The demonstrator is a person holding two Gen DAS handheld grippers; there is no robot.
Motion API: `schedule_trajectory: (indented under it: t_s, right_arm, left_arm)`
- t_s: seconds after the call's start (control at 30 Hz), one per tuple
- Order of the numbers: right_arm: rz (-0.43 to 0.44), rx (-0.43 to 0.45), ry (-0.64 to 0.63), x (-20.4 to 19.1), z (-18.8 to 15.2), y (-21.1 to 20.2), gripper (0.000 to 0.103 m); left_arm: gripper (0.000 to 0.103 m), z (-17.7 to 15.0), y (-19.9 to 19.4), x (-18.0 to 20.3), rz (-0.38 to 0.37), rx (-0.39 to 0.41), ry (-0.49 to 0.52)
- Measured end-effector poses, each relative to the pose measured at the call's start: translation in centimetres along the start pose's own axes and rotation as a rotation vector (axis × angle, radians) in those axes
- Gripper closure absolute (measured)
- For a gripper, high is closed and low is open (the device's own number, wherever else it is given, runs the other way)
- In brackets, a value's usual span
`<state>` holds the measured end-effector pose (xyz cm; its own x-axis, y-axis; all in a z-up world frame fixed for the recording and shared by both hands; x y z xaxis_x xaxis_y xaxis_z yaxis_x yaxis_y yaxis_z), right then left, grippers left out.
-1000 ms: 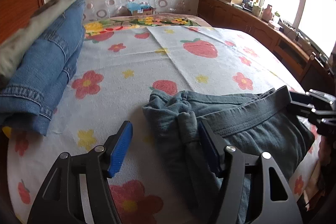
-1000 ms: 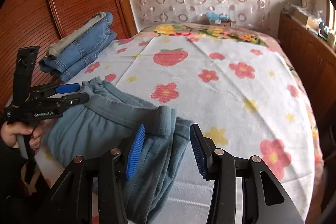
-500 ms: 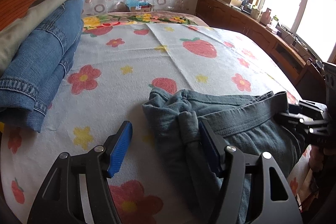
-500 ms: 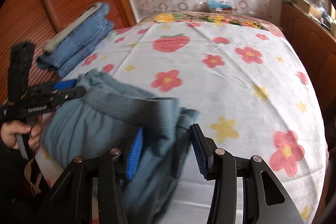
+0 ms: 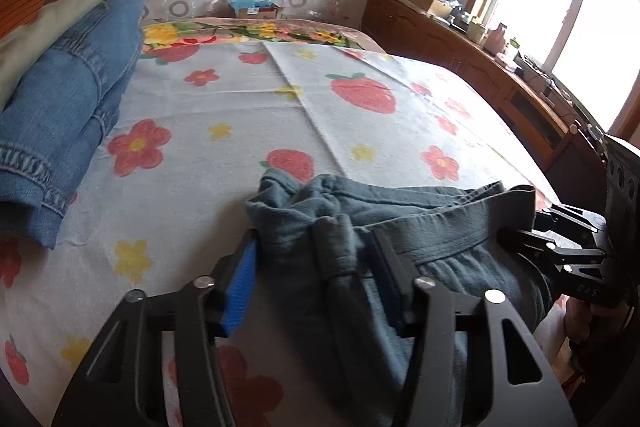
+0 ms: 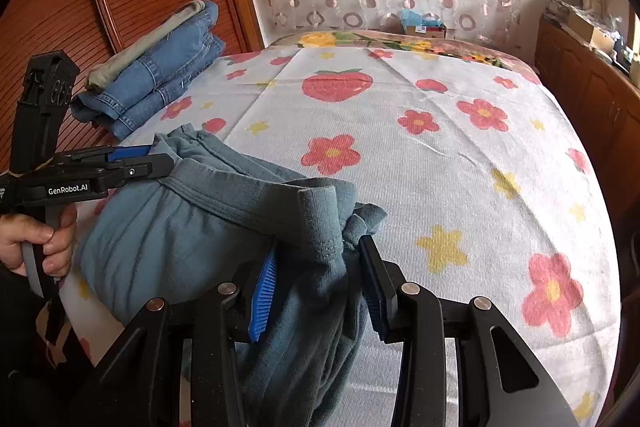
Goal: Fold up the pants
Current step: 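Lift the shorts with the left gripper while the right gripper grasps the other edge, then carry the held shorts with both grippers toward the stack of folded jeans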
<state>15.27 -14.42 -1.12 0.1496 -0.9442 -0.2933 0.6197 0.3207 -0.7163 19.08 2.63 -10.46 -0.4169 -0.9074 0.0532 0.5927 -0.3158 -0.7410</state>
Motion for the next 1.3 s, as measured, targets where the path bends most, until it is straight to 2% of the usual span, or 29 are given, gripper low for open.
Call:
schedule_trajectory:
  t_s: [0.1,0.17,0.27,0.6,0.93,1.3]
  right_arm:
    - [0.005,0.002,0.009,0.2,0.0,-0.1,0.064]
    - [0.014,0.0,0.015,0.3,-0.1,-0.2,0.081]
    - [0.037,-0.006,0.022,0.4,-0.1,-0.3,0.086]
    - [0.087,0.046,0.037,0.3,0.0,-2.0,0.091]
    - [0.077,0.158,-0.042,-1.7,1.3,-5.7,0.092]
    - [0.072,0.253,-0.118,-3.7,3.7,-8.0,0.093]
  left_arm:
    - [0.07,0.2,-0.3,0.4,-0.003,0.009,0.013]
    - [0.076,0.4,-0.7,0.5,-0.006,0.027,0.012]
    - [0.082,0.6,-1.8,1.0,-0.021,0.067,0.014]
    - [0.086,1.9,-6.0,3.5,-0.003,0.167,0.078]
    - [0.086,4.2,-9.8,5.0,0.019,0.253,0.128]
    - [0.086,6.7,-12.5,4.7,0.086,0.317,0.162]
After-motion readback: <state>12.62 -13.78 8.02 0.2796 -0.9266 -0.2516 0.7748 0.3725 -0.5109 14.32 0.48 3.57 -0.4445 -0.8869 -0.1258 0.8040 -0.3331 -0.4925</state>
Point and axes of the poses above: each gripper's, at about its wrist camera, not at the fingertips, and y roughly the way its jaws point, x to its right, z to its top, the point moved 3 cm from there along y, roughly the way its jaws point, and after that the axes turned 14 degrees about y, right-handed, at the moved point
